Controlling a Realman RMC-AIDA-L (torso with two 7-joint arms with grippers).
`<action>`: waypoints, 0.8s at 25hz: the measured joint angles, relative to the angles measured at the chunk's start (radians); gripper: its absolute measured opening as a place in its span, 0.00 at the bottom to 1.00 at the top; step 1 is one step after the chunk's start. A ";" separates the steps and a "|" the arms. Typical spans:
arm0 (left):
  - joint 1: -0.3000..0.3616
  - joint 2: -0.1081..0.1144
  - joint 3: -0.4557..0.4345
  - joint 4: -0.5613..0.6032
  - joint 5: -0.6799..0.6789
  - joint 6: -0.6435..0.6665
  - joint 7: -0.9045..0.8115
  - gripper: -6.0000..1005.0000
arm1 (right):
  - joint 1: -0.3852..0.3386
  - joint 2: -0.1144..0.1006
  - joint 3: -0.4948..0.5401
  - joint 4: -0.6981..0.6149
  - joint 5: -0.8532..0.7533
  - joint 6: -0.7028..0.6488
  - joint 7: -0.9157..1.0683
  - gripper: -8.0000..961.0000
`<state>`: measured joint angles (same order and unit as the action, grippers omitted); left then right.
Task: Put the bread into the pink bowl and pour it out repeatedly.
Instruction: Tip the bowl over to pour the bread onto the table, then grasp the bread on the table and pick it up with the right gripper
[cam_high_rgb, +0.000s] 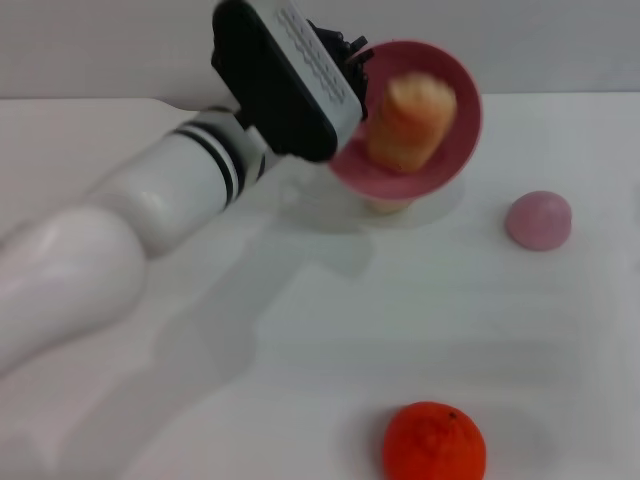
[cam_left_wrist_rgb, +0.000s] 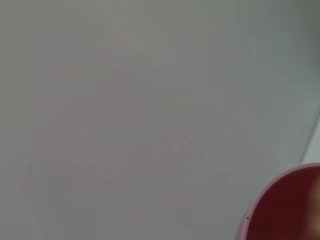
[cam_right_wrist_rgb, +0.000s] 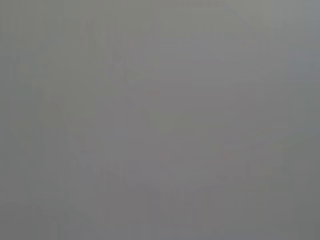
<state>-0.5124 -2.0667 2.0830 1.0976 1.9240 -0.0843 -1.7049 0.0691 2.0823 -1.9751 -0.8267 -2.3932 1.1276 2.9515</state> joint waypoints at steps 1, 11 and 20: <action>0.009 0.000 0.020 0.007 0.000 -0.031 0.006 0.05 | 0.000 0.000 -0.002 0.000 0.000 0.000 0.000 0.62; 0.050 0.000 0.120 0.017 0.001 -0.178 0.030 0.05 | 0.001 0.001 -0.032 -0.005 0.002 -0.001 0.001 0.62; 0.051 -0.001 0.133 0.031 0.001 -0.179 0.028 0.05 | 0.007 0.001 -0.053 -0.002 0.012 0.000 0.001 0.62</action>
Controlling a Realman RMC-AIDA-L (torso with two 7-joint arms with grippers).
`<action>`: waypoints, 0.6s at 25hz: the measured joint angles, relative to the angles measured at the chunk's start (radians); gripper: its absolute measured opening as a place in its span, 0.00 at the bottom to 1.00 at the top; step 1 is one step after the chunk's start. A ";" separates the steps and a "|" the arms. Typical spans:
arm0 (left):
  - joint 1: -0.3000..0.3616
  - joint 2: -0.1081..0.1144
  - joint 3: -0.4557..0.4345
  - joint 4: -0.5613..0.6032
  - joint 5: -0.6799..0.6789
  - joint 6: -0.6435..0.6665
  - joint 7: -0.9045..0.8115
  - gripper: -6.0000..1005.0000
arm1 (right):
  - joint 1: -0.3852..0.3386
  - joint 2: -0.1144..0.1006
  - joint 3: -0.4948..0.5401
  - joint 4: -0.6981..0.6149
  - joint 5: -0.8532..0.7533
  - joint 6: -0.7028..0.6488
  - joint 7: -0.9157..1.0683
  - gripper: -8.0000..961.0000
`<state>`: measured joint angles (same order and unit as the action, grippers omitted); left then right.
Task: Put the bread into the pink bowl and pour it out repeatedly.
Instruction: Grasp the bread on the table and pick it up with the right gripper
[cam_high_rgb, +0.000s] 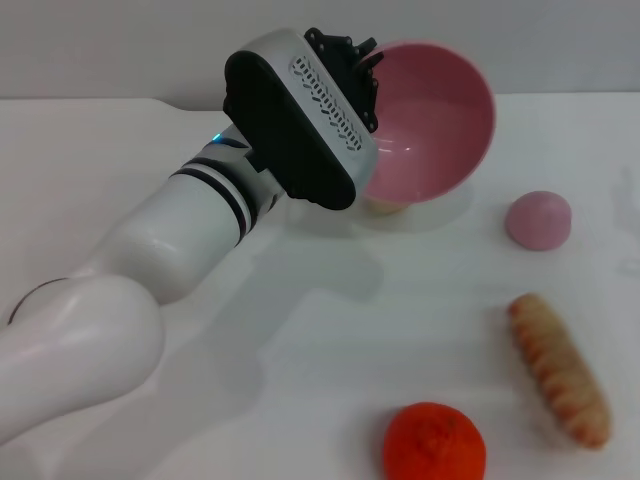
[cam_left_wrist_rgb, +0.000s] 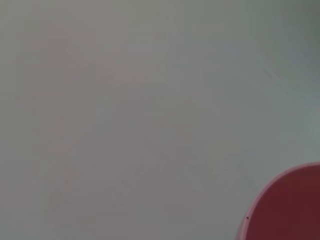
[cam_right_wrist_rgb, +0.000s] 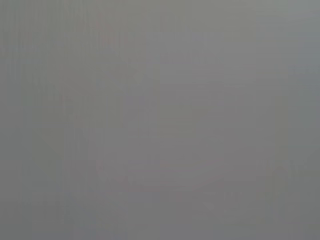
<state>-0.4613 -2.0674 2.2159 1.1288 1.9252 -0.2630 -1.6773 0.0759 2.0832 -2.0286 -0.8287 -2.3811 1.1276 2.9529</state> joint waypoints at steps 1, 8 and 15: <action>-0.001 0.000 0.001 0.002 0.000 0.001 0.000 0.05 | 0.000 0.000 -0.003 0.001 0.003 0.000 0.000 0.62; -0.011 0.000 -0.007 0.004 -0.010 0.010 -0.010 0.05 | 0.004 0.000 -0.020 0.008 0.012 -0.002 0.000 0.62; -0.066 0.004 -0.242 -0.002 -0.080 0.324 -0.149 0.05 | 0.017 -0.001 -0.034 0.015 0.041 -0.012 0.000 0.62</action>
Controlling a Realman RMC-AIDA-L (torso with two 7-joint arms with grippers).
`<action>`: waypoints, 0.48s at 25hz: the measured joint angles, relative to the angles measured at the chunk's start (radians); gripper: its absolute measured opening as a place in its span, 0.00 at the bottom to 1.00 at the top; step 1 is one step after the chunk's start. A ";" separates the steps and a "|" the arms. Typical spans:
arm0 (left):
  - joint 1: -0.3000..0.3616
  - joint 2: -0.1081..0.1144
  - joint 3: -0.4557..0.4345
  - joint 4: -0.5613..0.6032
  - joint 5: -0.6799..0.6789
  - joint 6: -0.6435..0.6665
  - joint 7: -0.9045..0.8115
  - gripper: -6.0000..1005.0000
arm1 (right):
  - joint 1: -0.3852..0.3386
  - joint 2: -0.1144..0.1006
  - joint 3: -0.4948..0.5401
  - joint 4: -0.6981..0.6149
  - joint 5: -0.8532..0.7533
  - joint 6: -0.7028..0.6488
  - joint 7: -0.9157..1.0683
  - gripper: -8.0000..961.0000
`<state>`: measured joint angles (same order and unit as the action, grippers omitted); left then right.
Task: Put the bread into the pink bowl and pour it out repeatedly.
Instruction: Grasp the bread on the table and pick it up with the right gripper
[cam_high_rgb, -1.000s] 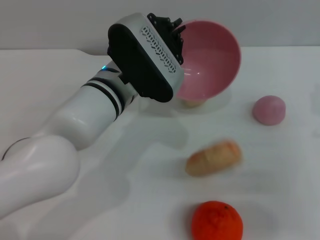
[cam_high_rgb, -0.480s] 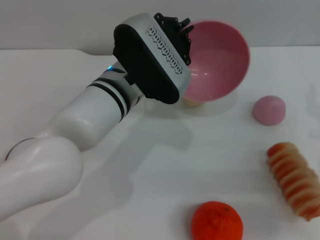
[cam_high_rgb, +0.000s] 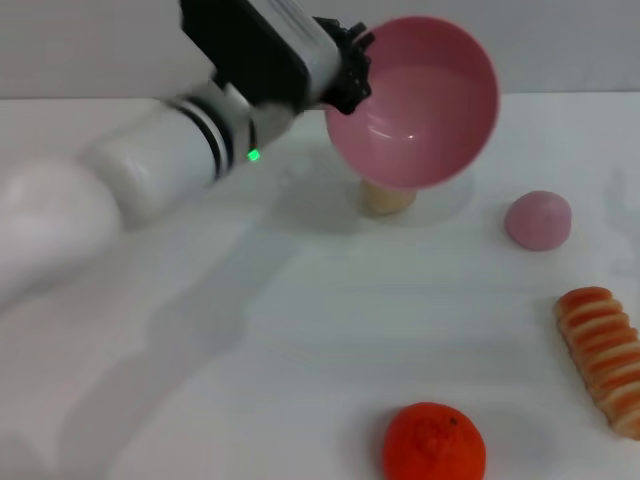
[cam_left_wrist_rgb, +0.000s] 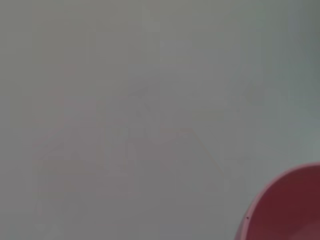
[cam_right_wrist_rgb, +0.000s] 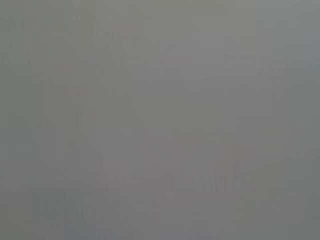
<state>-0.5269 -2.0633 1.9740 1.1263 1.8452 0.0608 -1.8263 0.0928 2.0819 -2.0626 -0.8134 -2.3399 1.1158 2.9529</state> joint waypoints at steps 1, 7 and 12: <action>-0.015 0.001 -0.060 -0.006 -0.009 0.077 -0.019 0.05 | 0.004 -0.001 -0.004 0.000 0.011 -0.001 0.000 0.62; -0.165 0.012 -0.496 -0.157 -0.009 0.639 -0.116 0.05 | 0.017 -0.005 0.003 -0.009 0.026 -0.060 0.000 0.62; -0.281 0.047 -0.807 -0.248 0.153 1.049 -0.204 0.05 | 0.047 -0.014 0.020 -0.050 0.034 -0.157 0.000 0.62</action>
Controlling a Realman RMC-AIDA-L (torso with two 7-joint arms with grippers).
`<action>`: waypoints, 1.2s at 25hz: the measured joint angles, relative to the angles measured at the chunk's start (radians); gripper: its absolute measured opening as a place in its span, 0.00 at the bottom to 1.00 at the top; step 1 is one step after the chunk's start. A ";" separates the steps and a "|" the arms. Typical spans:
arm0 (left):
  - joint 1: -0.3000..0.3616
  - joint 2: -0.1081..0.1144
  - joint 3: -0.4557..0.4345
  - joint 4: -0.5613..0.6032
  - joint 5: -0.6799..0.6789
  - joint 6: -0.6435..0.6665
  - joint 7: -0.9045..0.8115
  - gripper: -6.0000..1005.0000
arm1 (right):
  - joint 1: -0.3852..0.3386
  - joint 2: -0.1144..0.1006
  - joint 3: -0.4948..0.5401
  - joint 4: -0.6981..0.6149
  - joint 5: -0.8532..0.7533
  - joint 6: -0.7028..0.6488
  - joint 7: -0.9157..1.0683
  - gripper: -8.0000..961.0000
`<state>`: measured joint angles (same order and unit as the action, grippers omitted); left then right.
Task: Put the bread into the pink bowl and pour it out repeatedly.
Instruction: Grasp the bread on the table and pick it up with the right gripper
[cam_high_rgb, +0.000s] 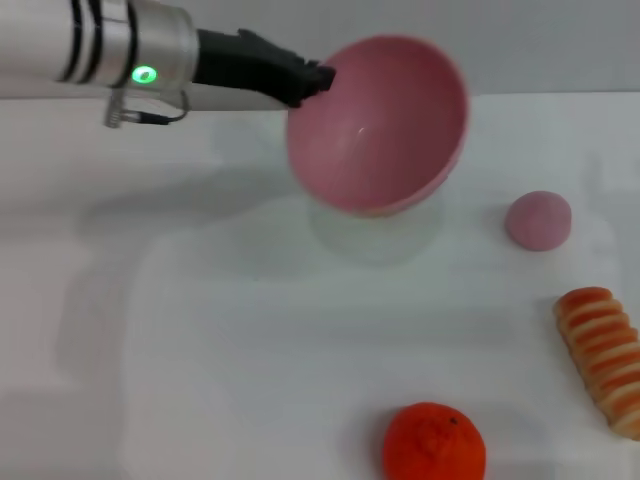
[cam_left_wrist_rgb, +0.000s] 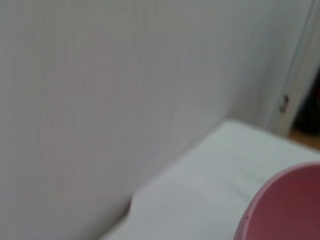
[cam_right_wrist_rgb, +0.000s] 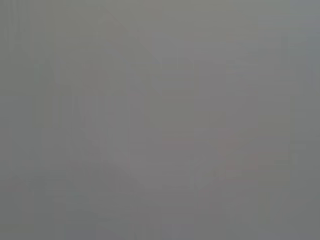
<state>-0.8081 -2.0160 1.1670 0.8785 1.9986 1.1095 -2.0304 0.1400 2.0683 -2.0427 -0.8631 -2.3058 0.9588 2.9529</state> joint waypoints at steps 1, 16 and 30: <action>-0.008 0.008 -0.021 0.014 0.058 0.047 -0.038 0.05 | 0.007 -0.004 0.011 -0.019 0.001 -0.041 0.000 0.62; 0.048 0.021 -0.064 0.086 0.264 0.213 -0.154 0.05 | 0.137 -0.044 0.483 -0.531 -0.051 -1.403 -0.096 0.62; 0.073 0.032 -0.060 0.083 0.277 0.203 -0.150 0.05 | 0.242 0.002 0.793 -0.927 -0.272 -2.499 -0.148 0.62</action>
<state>-0.7350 -1.9841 1.1069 0.9612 2.2760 1.3125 -2.1802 0.3819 2.0700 -1.2498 -1.7904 -2.5778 -1.5404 2.8052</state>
